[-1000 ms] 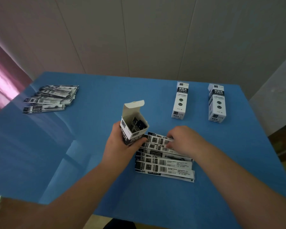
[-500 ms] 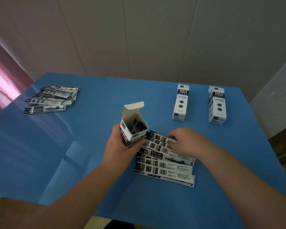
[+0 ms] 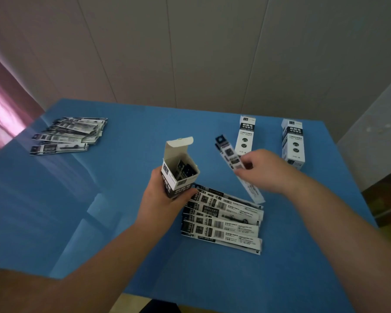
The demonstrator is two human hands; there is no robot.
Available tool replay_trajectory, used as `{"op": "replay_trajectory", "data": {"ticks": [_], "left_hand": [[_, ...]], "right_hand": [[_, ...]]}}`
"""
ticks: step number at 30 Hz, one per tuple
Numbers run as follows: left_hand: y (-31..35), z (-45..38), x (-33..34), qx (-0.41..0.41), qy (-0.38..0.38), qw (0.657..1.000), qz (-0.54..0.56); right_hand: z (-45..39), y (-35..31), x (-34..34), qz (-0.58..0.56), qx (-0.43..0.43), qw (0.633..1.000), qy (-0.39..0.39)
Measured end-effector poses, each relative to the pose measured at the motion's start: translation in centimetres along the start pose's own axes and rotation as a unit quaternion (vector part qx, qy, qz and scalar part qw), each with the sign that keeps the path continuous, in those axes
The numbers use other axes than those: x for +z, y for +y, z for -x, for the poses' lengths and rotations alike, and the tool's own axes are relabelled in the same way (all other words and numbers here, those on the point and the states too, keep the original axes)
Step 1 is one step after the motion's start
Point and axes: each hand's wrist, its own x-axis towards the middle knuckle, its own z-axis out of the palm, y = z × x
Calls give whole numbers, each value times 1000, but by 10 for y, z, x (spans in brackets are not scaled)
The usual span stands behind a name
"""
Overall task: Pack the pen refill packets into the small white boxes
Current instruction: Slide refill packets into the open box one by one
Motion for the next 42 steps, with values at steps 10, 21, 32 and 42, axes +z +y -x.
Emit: {"op": "replay_trajectory", "data": {"ticks": [10, 21, 32, 42], "left_hand": [[-2, -2, 3, 4, 11, 1000, -24], [0, 0, 6, 17, 12, 999, -28], [1, 2, 3, -4, 16, 1000, 1], [9, 6, 0, 5, 10, 1000, 7]], "right_hand": [[56, -49, -41, -422, -94, 894, 119], [51, -89, -4, -281, -91, 945, 142], [26, -34, 4, -110, -50, 991, 54], [9, 6, 72, 104, 39, 991, -75]]}}
